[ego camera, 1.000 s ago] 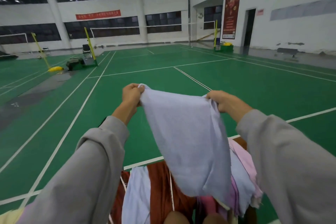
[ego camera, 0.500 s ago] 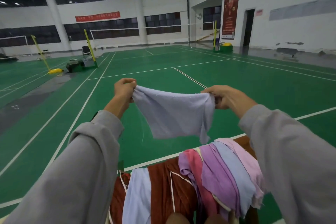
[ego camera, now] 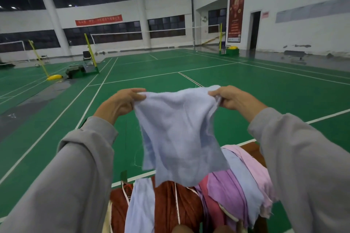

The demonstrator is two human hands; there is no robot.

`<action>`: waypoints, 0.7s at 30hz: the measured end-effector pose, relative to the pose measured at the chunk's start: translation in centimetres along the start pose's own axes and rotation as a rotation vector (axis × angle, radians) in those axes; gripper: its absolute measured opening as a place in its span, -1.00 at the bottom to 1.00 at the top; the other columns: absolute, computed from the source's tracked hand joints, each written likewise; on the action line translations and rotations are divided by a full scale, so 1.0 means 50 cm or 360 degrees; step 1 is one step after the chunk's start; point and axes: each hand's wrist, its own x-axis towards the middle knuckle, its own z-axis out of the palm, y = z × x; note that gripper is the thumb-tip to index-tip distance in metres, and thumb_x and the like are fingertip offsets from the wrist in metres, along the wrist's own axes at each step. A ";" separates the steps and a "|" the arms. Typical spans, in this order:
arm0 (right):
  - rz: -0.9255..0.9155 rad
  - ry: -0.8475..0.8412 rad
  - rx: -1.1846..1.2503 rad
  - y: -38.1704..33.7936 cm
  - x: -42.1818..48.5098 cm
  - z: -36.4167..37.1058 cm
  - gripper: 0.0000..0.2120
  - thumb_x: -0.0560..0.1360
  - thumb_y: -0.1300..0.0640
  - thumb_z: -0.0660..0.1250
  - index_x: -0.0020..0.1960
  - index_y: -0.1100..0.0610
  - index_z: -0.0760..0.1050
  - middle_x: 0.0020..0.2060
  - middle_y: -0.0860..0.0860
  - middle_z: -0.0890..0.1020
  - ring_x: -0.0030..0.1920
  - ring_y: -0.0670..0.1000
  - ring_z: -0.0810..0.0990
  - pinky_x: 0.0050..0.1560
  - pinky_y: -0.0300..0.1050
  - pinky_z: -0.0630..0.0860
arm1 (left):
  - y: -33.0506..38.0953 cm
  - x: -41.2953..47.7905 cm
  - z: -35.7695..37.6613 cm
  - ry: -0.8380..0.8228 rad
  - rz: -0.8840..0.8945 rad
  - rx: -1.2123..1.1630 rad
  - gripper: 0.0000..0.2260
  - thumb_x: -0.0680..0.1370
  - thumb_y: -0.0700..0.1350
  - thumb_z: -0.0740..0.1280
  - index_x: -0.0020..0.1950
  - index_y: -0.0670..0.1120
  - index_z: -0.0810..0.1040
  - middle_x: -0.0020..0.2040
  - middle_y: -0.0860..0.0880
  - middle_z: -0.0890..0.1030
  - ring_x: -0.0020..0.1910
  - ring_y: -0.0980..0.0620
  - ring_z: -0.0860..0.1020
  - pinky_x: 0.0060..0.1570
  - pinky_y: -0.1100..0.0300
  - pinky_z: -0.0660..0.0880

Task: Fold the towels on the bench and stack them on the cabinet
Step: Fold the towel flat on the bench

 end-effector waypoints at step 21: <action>-0.0479 0.0394 -0.0281 -0.053 -0.006 -0.048 -0.65 0.45 0.47 0.45 0.19 0.23 0.63 0.03 0.17 0.67 -0.08 0.06 0.70 -0.28 -0.20 0.65 | 0.007 -0.002 -0.026 0.0199 0.0465 0.1007 -0.68 0.47 -0.41 0.46 0.22 -0.27 0.62 0.11 -0.18 0.63 0.09 -0.12 0.59 0.24 0.04 0.53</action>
